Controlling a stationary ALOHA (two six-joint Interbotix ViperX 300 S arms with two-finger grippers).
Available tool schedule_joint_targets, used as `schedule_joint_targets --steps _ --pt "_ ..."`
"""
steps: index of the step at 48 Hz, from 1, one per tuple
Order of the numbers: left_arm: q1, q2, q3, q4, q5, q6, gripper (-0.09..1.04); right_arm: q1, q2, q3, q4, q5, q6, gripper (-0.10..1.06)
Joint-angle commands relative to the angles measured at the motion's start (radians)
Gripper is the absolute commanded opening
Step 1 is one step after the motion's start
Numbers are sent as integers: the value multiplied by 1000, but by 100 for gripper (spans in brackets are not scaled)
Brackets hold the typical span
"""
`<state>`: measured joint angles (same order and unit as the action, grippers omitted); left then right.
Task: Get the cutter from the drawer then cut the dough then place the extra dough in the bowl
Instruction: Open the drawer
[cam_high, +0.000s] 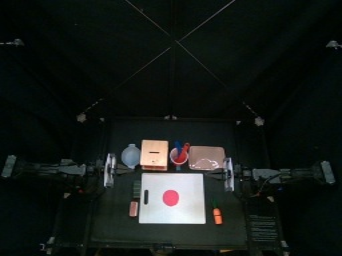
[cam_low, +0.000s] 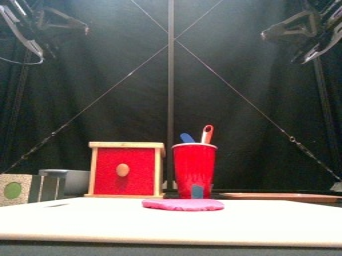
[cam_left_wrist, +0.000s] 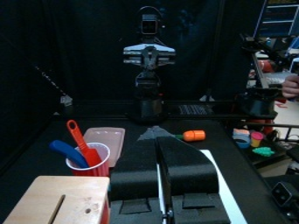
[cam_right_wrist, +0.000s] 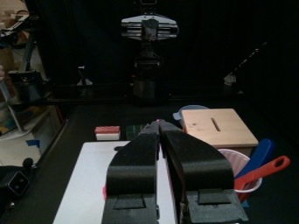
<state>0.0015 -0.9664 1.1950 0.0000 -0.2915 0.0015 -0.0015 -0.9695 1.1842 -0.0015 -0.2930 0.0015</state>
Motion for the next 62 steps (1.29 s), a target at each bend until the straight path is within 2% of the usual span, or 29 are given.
schedule_joint_targets --steps 1,8,14,19,25,33,40,51,62 --pt "-5 54 -48 -9 -25 -6 -1 -20 35 -35 2 -17 8 -2" --pt "-8 112 -58 -63 -63 -8 3 -40 150 -104 -2 -67 8 2" --pt "-11 196 -51 -184 -172 -12 4 -77 302 -216 -3 -112 2 2" --pt "-40 261 -32 -333 -259 -35 4 -114 457 -341 2 -115 11 2" --pt "-118 334 -8 -551 -331 -92 5 -127 646 -485 -5 -103 8 2" --pt "-206 416 0 -778 -344 -130 5 -150 839 -626 -25 -48 8 2" --pt "-232 476 -8 -931 -344 -135 5 -181 979 -716 -26 26 9 2" --pt "-232 557 -38 -1043 -342 -135 5 -229 1118 -841 -29 135 8 2" --pt "-222 643 -81 -1117 -341 -133 5 -236 1186 -894 -29 227 2 2"
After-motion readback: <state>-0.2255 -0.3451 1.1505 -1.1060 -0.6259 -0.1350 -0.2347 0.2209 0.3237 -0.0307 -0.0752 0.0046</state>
